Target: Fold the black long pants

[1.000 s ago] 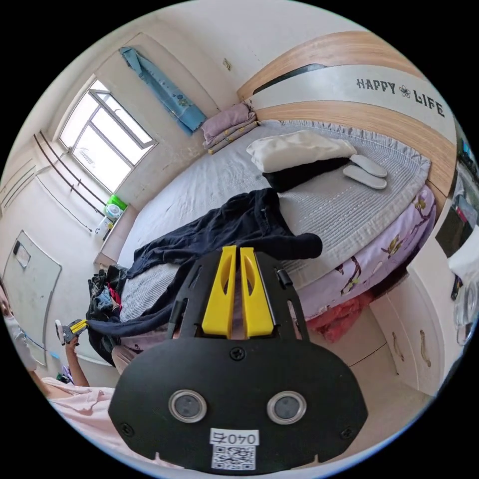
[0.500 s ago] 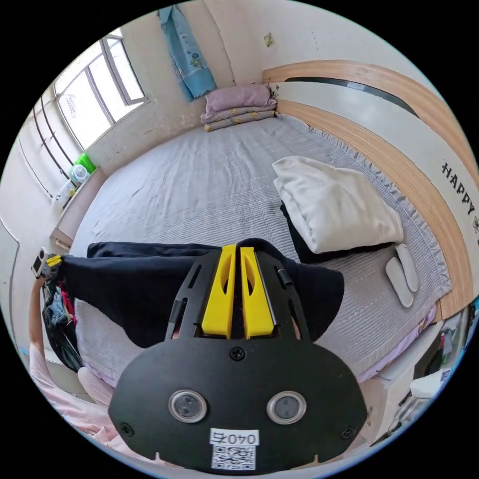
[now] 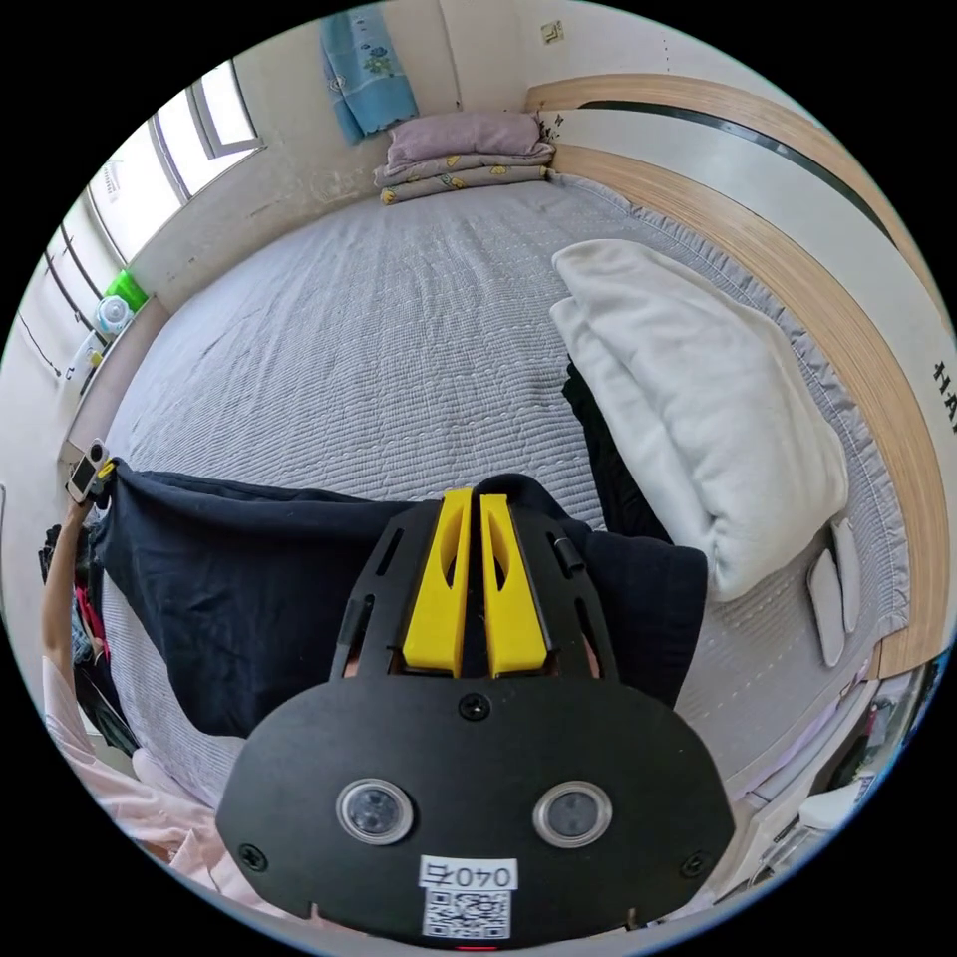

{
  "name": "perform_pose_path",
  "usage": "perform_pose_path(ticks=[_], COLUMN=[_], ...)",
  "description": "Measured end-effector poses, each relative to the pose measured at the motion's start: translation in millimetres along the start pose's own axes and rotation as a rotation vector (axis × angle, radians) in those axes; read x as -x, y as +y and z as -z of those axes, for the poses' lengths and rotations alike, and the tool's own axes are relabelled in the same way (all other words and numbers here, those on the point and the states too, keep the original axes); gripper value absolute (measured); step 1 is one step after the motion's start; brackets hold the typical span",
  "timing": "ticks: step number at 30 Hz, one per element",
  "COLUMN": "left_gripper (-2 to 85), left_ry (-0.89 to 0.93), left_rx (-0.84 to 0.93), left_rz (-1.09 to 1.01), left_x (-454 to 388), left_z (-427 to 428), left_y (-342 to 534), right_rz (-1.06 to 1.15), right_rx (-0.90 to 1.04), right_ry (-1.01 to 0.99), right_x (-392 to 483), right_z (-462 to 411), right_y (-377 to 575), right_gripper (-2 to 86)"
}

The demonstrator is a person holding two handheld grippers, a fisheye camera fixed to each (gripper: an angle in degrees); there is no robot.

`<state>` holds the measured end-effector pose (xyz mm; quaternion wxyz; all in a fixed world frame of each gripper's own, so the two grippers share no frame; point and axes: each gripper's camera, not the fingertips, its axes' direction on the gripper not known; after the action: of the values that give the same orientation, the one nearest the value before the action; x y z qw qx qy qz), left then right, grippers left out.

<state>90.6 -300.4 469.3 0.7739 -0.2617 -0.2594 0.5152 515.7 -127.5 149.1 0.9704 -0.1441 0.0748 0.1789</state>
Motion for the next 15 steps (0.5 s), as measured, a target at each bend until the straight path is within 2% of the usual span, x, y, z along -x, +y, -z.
perform_pose_path(ticks=[6, 8, 9, 11, 13, 15], left_gripper=[-1.3, -1.2, -0.8, 0.3, 4.1, 6.5], left_ry=[-0.014, 0.003, 0.019, 0.168, 0.434, 0.619], left_rx=[0.008, -0.007, -0.037, -0.102, -0.206, -0.282], left_rz=[0.016, 0.080, 0.178, 0.336, 0.570, 0.672], left_x=[-32.3, -44.4, -40.6, -14.9, 41.9, 79.5], left_z=[-32.7, -44.1, -47.8, -54.7, -75.7, -94.7], left_y=[-28.2, -27.4, -23.0, -6.1, 38.2, 79.6], right_rz=[-0.003, 0.042, 0.085, 0.152, 0.201, 0.258], right_rx=[0.009, 0.049, 0.067, 0.091, 0.101, 0.077], right_ry=[0.075, 0.129, 0.163, 0.190, 0.191, 0.206], right_x=[31.1, 47.9, 59.9, 75.2, 88.0, 109.4], right_z=[-3.3, -10.0, -8.7, 1.8, 21.6, 54.6], right_y=[-25.8, -34.1, -39.8, -47.4, -53.1, -56.4], right_gripper=[-0.7, -0.3, 0.2, 1.7, 3.8, 6.9])
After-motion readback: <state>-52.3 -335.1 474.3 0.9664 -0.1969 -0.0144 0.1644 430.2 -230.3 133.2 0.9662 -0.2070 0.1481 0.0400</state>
